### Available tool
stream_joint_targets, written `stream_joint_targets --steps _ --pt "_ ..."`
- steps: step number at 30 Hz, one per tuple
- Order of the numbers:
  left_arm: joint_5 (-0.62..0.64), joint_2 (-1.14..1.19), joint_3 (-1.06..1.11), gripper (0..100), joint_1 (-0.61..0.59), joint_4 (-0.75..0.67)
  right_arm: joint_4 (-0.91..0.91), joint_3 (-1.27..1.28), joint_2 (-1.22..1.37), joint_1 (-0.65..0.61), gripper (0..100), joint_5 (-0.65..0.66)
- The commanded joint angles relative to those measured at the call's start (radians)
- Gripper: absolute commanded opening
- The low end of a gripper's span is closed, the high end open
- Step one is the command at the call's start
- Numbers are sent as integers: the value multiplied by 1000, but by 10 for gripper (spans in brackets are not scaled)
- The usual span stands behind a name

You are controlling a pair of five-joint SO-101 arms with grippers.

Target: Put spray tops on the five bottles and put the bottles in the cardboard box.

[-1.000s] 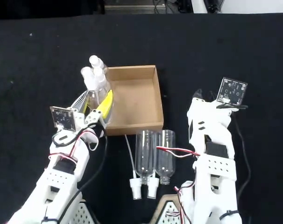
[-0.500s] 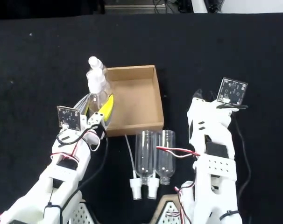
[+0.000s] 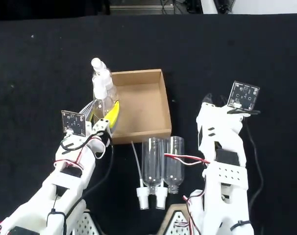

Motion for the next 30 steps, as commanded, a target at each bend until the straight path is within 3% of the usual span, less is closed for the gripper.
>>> stream_joint_targets --steps 1,5,11,30 --pt "-3 -3 -33 45 -5 -9 -25 -10 2 -26 92 14" --pt "-3 -6 -22 52 -4 -15 -25 -10 2 -26 92 14" --pt "32 -8 -5 206 -7 -14 -25 -10 2 -26 92 14" --pt "37 -8 -5 215 -7 -14 -26 -10 2 -26 92 15"
